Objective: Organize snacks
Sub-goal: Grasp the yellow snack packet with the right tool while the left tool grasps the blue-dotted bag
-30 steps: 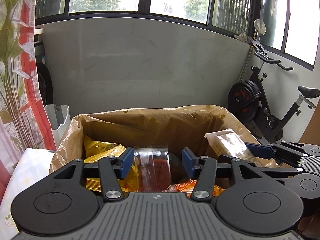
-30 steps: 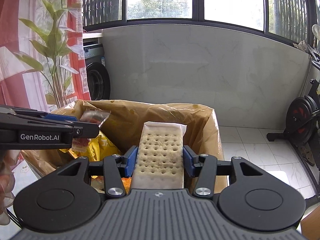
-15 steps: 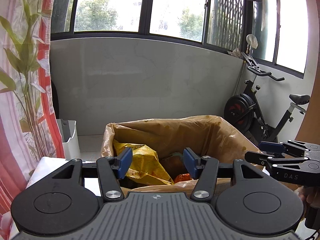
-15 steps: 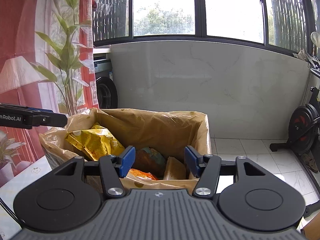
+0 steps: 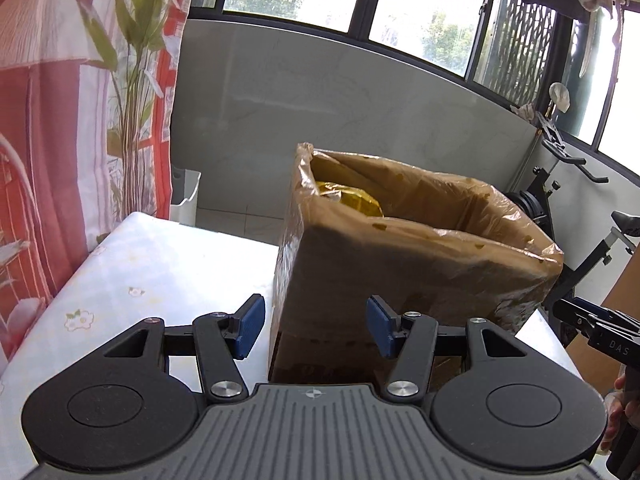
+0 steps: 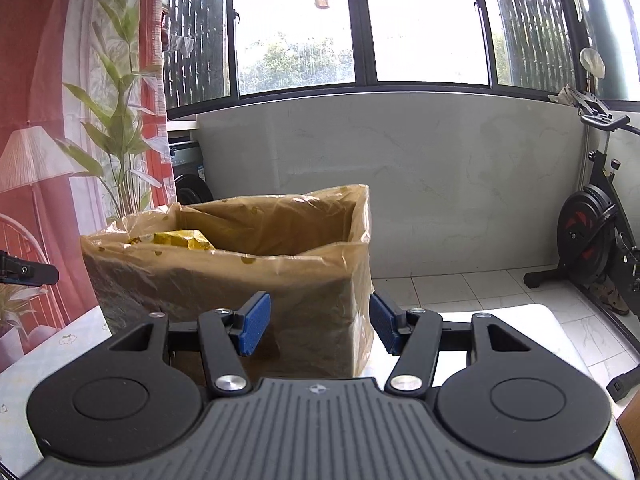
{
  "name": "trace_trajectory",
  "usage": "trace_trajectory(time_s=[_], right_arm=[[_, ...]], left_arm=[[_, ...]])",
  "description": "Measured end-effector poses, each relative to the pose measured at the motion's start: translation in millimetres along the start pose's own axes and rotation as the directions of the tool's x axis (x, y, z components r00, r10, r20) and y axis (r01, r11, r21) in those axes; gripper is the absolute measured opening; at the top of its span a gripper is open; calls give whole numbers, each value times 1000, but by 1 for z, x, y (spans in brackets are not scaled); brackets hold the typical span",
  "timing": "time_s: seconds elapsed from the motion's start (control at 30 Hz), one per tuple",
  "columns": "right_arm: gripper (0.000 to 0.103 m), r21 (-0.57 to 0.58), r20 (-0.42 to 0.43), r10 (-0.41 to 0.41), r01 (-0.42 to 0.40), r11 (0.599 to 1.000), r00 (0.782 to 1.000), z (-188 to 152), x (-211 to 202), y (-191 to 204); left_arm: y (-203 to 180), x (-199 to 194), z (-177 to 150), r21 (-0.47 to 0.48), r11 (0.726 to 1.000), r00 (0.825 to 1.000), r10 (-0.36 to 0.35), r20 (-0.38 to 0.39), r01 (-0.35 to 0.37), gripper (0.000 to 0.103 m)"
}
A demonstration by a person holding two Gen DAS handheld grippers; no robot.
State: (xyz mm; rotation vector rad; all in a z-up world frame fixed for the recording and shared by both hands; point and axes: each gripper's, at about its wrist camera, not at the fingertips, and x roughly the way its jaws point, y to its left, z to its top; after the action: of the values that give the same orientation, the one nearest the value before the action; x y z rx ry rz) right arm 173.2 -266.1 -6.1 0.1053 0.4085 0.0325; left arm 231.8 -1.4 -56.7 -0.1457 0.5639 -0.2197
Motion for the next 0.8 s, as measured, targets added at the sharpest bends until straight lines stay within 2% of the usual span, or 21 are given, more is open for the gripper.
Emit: trace_trajectory(time_s=[0.23, 0.37, 0.53, 0.73, 0.8], right_arm=[[59, 32, -112, -20, 23, 999, 994, -54, 14, -2], [59, 27, -183, -70, 76, 997, 981, -84, 32, 0], [58, -11, -253, -77, 76, 997, 965, -106, 52, 7], [58, -11, -313, -91, 92, 996, 945, -126, 71, 2], [54, -15, -317, -90, 90, 996, 944, -127, 72, 1]], left_arm=[[11, 13, -31, -4, 999, 999, 44, -1, -44, 58], [16, 18, -43, 4, 999, 999, 51, -20, -51, 58], [18, 23, -58, 36, 995, 994, 90, -61, -88, 58], [27, 25, -75, 11, 995, 989, 98, -112, -98, 58], [29, 26, -79, 2, 996, 987, 94, -131, -94, 58]])
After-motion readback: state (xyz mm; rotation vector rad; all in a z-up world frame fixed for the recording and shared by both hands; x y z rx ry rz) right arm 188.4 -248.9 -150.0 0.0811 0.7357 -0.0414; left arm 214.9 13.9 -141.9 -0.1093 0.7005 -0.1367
